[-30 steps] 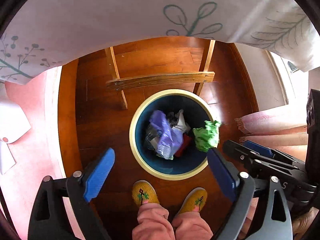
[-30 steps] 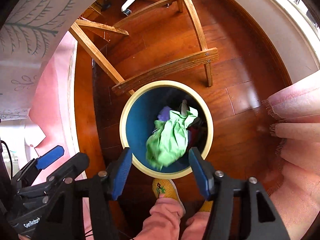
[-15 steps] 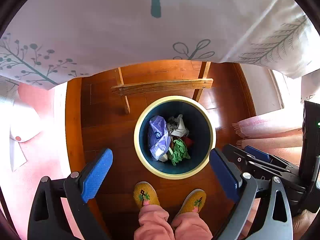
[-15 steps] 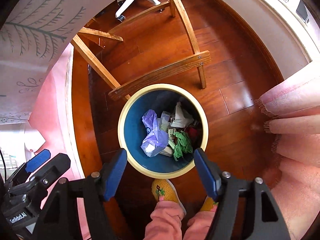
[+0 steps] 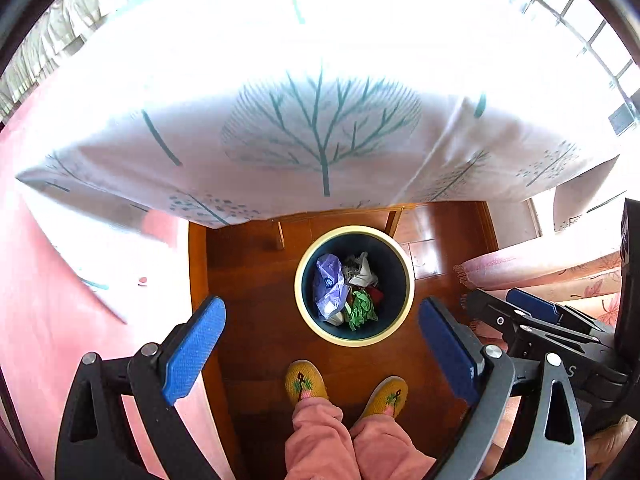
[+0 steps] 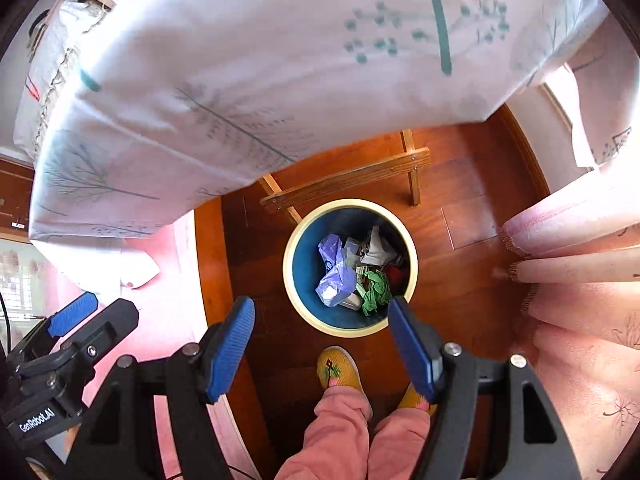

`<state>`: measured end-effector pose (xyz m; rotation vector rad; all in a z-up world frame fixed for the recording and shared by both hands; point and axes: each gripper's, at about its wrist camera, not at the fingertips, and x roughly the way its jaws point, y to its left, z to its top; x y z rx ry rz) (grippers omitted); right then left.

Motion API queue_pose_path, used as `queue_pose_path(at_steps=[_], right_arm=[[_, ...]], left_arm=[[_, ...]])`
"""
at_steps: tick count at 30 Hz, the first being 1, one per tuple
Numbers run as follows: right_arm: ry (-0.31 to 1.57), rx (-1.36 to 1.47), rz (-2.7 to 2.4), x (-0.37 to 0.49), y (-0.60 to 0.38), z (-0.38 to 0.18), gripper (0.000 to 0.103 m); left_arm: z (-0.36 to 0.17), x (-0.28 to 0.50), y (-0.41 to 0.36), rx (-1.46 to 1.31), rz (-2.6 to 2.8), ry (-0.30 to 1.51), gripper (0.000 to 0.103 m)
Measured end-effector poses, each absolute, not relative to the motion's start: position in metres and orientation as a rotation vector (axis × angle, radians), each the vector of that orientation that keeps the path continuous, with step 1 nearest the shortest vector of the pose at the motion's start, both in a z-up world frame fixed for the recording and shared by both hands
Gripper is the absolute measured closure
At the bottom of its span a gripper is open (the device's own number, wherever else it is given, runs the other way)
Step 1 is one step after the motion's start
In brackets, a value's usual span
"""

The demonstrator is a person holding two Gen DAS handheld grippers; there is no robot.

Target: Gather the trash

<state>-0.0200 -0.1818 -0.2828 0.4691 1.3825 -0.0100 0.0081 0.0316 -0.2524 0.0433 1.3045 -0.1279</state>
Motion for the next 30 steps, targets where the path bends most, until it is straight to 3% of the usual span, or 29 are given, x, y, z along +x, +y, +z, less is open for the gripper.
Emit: queue_pose_path(at_steps=[10, 17, 30], right_arm=[[1.229, 0.364, 0.039, -0.019, -0.178, -0.128, 0.033], [1.060, 0.324, 0.037, -0.014, -0.173, -0.040, 0.033], [0.927, 0.228, 0.014, -0.016, -0.160, 0.011, 0.033]], left_arm=[[-0.101, -0.006, 0.040, 0.035, -0.094, 1.141, 0.007], [-0.026, -0.011, 0.042, 0.032, -0.067, 1.008, 0.007], [0.006, -0.011, 0.047, -0.028, -0.029, 0.920, 0.007]])
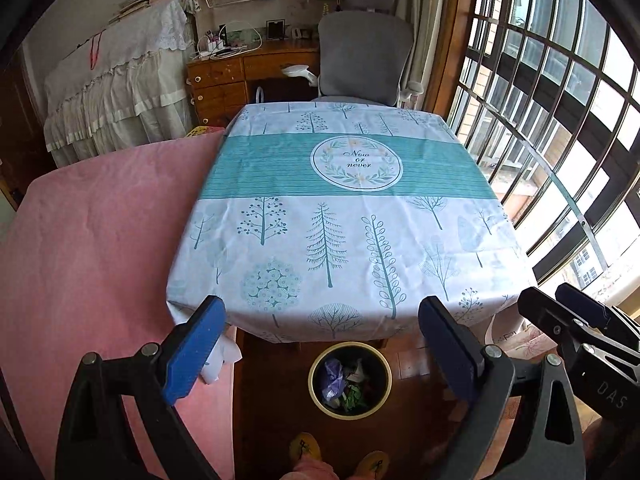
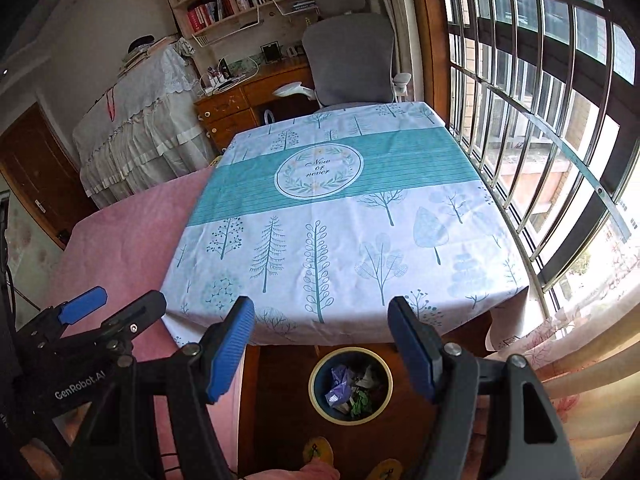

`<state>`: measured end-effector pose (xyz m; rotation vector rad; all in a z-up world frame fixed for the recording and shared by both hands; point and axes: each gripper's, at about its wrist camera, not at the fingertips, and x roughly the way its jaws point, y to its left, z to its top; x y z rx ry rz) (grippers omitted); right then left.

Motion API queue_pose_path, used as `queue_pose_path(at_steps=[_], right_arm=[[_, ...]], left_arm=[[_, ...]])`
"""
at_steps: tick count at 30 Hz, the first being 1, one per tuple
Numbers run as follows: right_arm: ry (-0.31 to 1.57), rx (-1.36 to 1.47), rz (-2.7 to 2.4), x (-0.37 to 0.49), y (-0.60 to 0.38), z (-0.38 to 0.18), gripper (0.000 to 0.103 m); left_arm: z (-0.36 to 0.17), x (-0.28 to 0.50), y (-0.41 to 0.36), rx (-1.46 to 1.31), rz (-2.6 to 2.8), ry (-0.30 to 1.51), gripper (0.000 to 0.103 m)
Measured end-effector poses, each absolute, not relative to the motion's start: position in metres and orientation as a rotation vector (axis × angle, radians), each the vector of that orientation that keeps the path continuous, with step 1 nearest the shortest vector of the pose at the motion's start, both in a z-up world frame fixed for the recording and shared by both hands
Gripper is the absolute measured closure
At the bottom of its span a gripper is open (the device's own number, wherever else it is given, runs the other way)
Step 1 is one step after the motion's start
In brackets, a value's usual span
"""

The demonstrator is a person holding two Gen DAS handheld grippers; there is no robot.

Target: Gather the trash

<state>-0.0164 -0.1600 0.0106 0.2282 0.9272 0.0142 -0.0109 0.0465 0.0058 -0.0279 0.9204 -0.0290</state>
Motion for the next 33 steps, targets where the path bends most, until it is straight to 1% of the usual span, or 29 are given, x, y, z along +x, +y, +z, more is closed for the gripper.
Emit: queue_pose_path(at_steps=[11, 33], right_arm=[[0.941, 0.194, 0.022, -0.015, -0.146, 0.006, 0.033], [0.978, 0.216, 0.002, -0.007, -0.138, -0.002, 0.033]], left_arm=[[-0.001, -0.006, 0.044, -0.002, -0.047, 0.929, 0.007], [-0.006, 0.000, 0.047, 0.001, -0.056, 0.944, 0.007]])
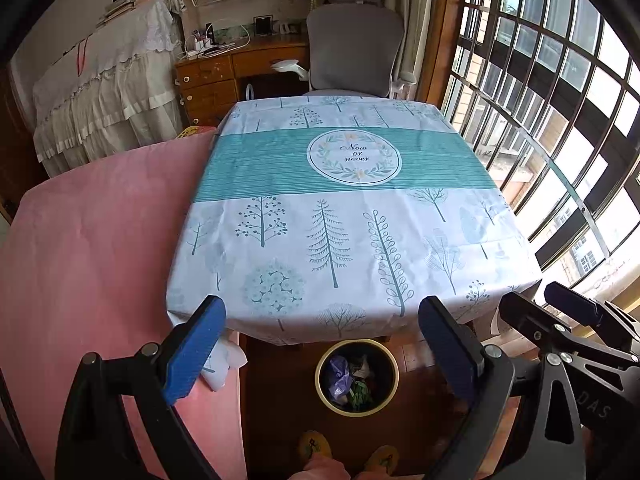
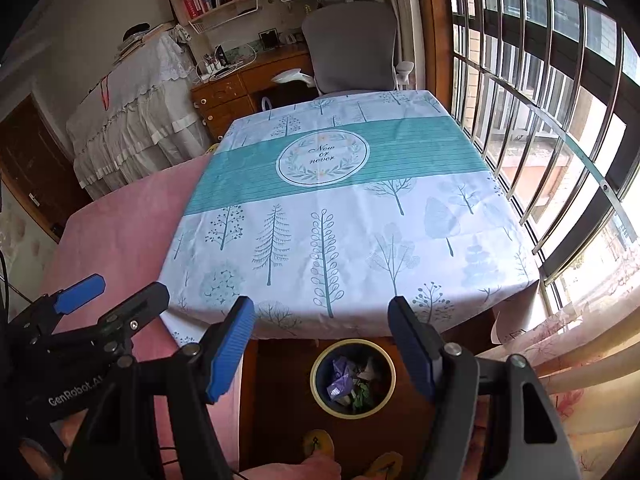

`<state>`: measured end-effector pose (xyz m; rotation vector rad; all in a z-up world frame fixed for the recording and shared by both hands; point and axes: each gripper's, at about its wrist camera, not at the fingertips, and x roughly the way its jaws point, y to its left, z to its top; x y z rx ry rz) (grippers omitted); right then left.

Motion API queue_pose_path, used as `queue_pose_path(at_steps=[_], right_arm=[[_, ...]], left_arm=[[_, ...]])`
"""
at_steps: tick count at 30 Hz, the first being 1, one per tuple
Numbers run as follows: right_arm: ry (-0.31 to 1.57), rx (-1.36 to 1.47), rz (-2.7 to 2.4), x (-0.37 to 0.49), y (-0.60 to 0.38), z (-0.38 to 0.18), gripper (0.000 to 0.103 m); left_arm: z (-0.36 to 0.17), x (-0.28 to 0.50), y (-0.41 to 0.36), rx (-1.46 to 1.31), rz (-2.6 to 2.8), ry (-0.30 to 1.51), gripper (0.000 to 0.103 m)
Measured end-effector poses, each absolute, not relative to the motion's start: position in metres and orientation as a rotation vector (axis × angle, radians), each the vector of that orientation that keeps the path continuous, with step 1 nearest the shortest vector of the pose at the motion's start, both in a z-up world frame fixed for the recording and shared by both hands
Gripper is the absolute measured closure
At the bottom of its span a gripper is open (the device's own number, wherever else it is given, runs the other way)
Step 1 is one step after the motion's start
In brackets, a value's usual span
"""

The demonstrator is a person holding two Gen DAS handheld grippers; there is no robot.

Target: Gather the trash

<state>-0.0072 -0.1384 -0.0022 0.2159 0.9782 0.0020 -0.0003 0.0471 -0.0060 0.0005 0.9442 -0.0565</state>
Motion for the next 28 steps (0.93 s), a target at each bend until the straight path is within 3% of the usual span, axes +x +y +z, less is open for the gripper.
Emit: queue_pose_path(at_steps=[28], right_arm=[[0.982, 0.235, 0.012, -0.0131, -0.1363, -0.0069, 0.033]], left_arm=[[-0.0090, 0.0021, 0.0545, 0.018, -0.078, 0.949, 0.008]])
